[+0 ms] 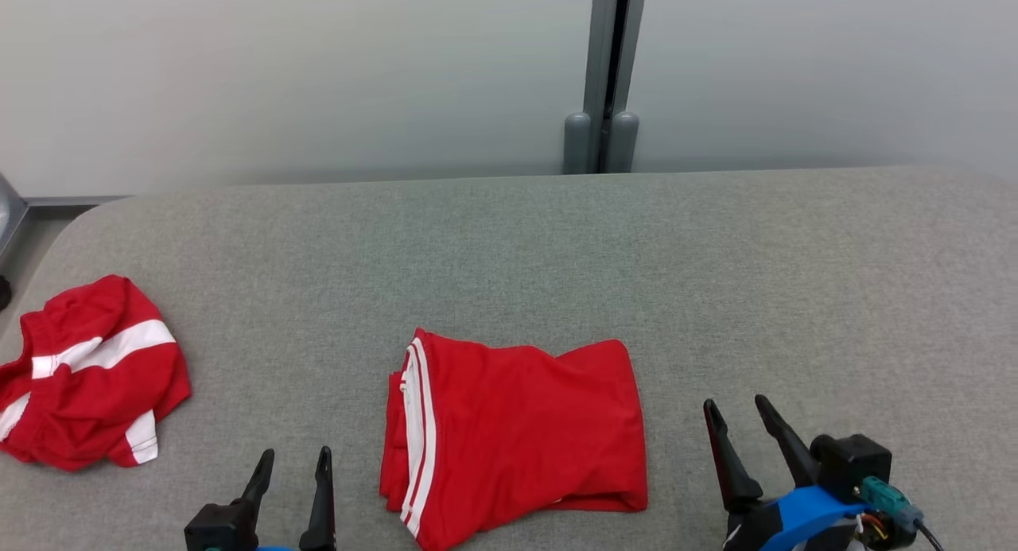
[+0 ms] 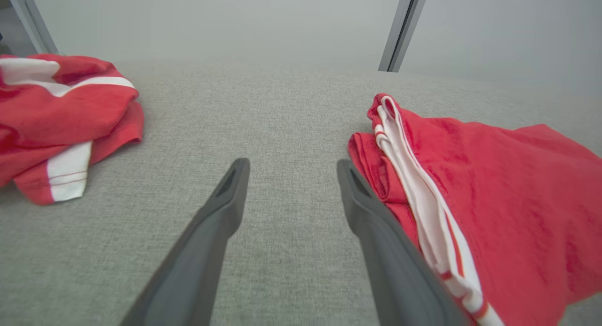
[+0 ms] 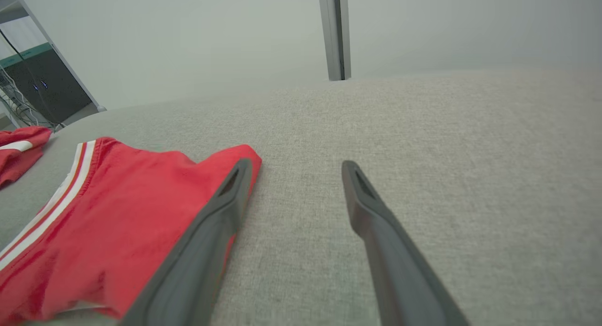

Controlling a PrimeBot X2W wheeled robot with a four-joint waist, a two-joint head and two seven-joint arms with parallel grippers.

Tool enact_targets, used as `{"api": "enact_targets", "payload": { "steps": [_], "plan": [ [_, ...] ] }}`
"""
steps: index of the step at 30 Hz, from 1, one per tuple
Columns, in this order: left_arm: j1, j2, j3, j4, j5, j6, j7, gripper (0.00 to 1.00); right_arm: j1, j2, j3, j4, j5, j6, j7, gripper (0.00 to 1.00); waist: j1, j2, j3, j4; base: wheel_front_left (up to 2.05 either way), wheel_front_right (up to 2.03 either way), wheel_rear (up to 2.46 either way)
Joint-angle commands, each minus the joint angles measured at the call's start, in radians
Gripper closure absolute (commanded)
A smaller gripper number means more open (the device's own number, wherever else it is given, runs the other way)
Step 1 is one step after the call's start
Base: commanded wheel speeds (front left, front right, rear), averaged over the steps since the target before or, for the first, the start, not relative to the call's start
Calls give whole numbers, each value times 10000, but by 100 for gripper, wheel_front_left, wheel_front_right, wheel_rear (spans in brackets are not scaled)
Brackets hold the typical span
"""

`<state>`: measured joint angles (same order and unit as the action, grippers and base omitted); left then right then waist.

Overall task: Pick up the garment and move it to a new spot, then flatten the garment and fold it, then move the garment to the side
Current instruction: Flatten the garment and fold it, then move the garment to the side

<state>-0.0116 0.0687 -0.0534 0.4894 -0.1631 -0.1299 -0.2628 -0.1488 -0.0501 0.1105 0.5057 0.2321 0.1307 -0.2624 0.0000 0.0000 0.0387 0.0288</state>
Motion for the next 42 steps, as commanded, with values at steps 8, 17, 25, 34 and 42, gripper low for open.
{"api": "enact_targets", "payload": {
  "steps": [8, 17, 25, 34, 42],
  "plan": [
    [593, -110, 210, -209, 245, 10, -24, 0, 759, -12, 25, 40, -263, 0, -30, 0, 0, 0, -311, -359, 0, 0, 0],
    [532, -160, 40, -211, 312, -4, -24, 0, 827, -14, 121, 137, -147, 0, -32, 0, 0, 0, -303, -277, 0, 0, 0],
    [193, -162, -403, -152, 154, -10, -24, 0, -311, -14, 556, 828, -105, 0, -32, 0, 0, 0, 175, 398, 0, 0, 0],
    [6, 61, -604, 4, -126, -12, -23, 0, -1884, -17, 798, 3537, -381, 0, 430, 0, 0, 0, 570, 1449, 0, 0, 0],
    [90, 141, -502, 29, -271, -12, -24, 0, -1795, -52, 1146, 5292, -265, -10, 543, 100, 0, 0, 591, 1387, 0, 0, 0]
  ]
}}
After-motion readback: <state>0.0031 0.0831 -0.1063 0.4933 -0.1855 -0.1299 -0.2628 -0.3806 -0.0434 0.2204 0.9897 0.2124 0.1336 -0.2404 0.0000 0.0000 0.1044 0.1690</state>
